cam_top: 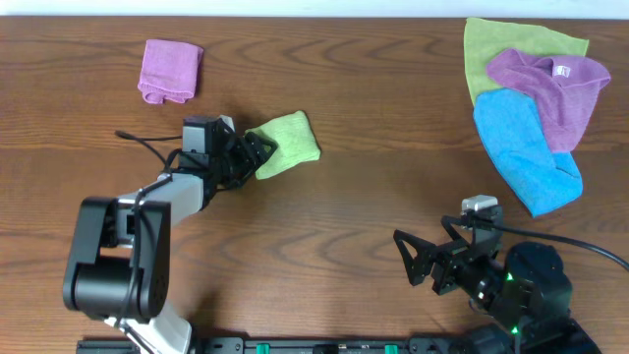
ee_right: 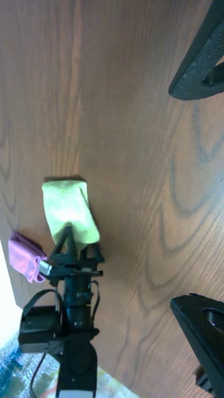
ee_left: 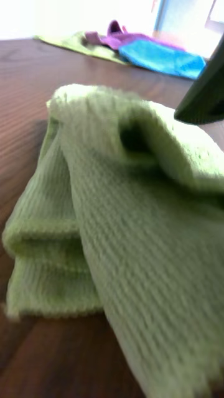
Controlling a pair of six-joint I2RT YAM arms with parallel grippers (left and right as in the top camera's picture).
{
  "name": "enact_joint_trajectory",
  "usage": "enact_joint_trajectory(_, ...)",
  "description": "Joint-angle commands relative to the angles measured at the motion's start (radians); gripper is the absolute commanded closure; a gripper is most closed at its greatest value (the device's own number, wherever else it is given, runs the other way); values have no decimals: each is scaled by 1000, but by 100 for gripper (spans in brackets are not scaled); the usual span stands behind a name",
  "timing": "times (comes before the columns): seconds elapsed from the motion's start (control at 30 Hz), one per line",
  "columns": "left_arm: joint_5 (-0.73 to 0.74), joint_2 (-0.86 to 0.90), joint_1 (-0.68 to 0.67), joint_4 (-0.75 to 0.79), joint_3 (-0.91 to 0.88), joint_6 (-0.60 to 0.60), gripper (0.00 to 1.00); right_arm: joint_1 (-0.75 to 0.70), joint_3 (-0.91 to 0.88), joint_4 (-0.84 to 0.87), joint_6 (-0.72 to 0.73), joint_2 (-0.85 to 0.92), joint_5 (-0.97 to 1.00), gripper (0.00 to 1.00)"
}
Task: Fold the cloth
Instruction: 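Carry the folded green cloth with the left gripper to the pink cloth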
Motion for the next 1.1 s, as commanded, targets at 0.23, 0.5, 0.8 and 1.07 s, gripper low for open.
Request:
enact_joint_trajectory(0.23, -45, 104, -10, 19, -39, -2, 94, -10, -8, -1, 13, -3, 3, 1)
enact_joint_trajectory(0.5, -103, -40, -8, -86, 135, -42, 94, -10, -8, -1, 13, -3, 3, 1)
enact_joint_trajectory(0.8, -447, -70, 26, -447, 564, -13, 94, -10, -8, -1, 13, -3, 3, 1)
enact_joint_trajectory(1.07, -553, -4, 111, -409, 705, 0, 94, -10, -8, -1, 13, -3, 3, 1)
